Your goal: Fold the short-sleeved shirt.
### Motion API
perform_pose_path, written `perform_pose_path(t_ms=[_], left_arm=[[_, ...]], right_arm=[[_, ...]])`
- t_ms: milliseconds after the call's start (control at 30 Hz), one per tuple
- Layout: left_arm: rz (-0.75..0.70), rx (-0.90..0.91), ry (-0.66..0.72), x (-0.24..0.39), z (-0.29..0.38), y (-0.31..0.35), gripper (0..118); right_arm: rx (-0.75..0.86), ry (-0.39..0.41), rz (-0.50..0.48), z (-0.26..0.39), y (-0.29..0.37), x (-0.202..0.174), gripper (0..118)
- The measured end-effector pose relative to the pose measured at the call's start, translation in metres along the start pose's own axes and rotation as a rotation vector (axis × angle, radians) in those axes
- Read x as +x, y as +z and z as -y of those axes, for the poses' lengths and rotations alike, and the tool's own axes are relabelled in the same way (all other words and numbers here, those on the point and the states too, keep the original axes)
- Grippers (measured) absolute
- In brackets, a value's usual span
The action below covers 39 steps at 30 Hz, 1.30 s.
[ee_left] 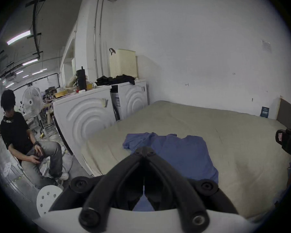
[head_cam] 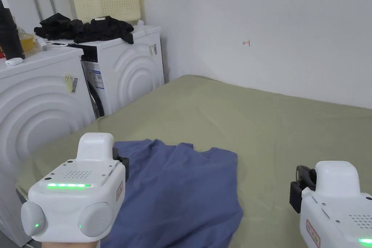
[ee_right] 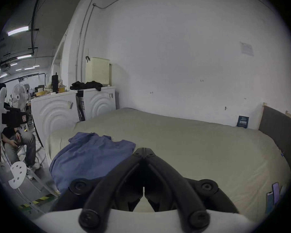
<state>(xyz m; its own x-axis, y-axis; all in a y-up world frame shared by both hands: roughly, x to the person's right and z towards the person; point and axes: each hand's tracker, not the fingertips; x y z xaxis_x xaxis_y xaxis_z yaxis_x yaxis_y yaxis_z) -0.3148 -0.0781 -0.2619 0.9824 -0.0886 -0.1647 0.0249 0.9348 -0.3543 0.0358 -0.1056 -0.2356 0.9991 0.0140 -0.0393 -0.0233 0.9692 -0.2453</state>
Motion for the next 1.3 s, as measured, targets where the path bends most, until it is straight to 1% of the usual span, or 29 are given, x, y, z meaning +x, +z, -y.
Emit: perform_pose_path(t_ms=[133,267,367,467,500,533,600,633,667,733,767,800,833,900,933,967,1000,1033,1067,1100,1167,1233,1300], left_arm=[[0.052,-0.055,-0.001,0.012,0.007,-0.036,0],[0.127,-0.158,-0.018,0.038,0.017,-0.086,0],[0.193,-0.261,-0.028,0.058,0.027,-0.136,0],[0.292,-0.383,-0.026,0.081,0.040,-0.189,0],[0.309,-0.422,-0.022,0.087,0.044,-0.206,4],[0.322,-0.472,-0.030,0.095,0.050,-0.223,25],[0.337,-0.587,-0.026,0.104,0.063,-0.259,100],[0.324,-0.618,-0.024,0.107,0.069,-0.271,118],[0.293,-0.598,-0.030,0.112,0.072,-0.276,118],[0.265,-0.639,-0.095,0.123,0.081,-0.291,118],[0.274,-0.639,-0.106,0.127,0.084,-0.295,118],[0.285,-0.643,-0.103,0.131,0.105,-0.319,118],[0.286,-0.670,-0.110,0.136,0.113,-0.328,118],[0.270,-0.686,-0.117,0.141,0.121,-0.334,115],[0.274,-0.632,-0.117,0.142,0.098,-0.293,103],[0.283,-0.616,-0.136,0.143,0.093,-0.284,77],[0.264,-0.554,-0.138,0.143,0.085,-0.272,35],[0.231,-0.537,-0.154,0.144,0.078,-0.264,0],[0.205,-0.547,-0.153,0.134,0.082,-0.277,0],[0.254,-0.577,-0.128,0.131,0.078,-0.275,0],[0.246,-0.529,-0.128,0.129,0.066,-0.261,0],[0.302,-0.478,-0.112,0.134,0.043,-0.237,0],[0.364,-0.485,-0.098,0.146,0.023,-0.220,0]], right_arm=[[-0.022,0.003,0.004,0.008,-0.013,0.001,2],[-0.054,-0.005,0.006,0.020,-0.027,0.004,2],[-0.081,-0.007,0.015,0.033,-0.040,0.009,2],[-0.124,-0.025,0.016,0.046,-0.052,0.015,2],[-0.136,-0.029,0.018,0.050,-0.056,0.017,2],[-0.148,-0.030,0.020,0.054,-0.060,0.018,2],[-0.175,-0.031,0.022,0.063,-0.065,0.022,2],[-0.186,-0.038,0.021,0.067,-0.068,0.024,2],[-0.199,-0.041,0.020,0.070,-0.070,0.026,2],[-0.223,-0.039,0.028,0.078,-0.074,0.029,2],[-0.231,-0.037,0.029,0.081,-0.075,0.030,2],[-0.241,-0.035,0.031,0.085,-0.076,0.032,2],[-0.252,-0.034,0.035,0.087,-0.077,0.034,2],[-0.268,-0.031,0.039,0.091,-0.075,0.038,2],[-0.271,-0.030,0.042,0.091,-0.072,0.040,2],[-0.269,-0.032,0.047,0.091,-0.068,0.043,2],[-0.267,-0.035,0.052,0.091,-0.064,0.047,2],[-0.266,-0.041,0.056,0.090,-0.059,0.051,2],[-0.265,-0.049,0.062,0.088,-0.054,0.055,2],[-0.264,-0.057,0.068,0.086,-0.047,0.060,2],[-0.244,-0.062,0.094,0.082,-0.029,0.071,2],[-0.226,-0.060,0.130,0.078,-0.010,0.087,2],[-0.216,-0.066,0.161,0.074,0.008,0.104,2]])
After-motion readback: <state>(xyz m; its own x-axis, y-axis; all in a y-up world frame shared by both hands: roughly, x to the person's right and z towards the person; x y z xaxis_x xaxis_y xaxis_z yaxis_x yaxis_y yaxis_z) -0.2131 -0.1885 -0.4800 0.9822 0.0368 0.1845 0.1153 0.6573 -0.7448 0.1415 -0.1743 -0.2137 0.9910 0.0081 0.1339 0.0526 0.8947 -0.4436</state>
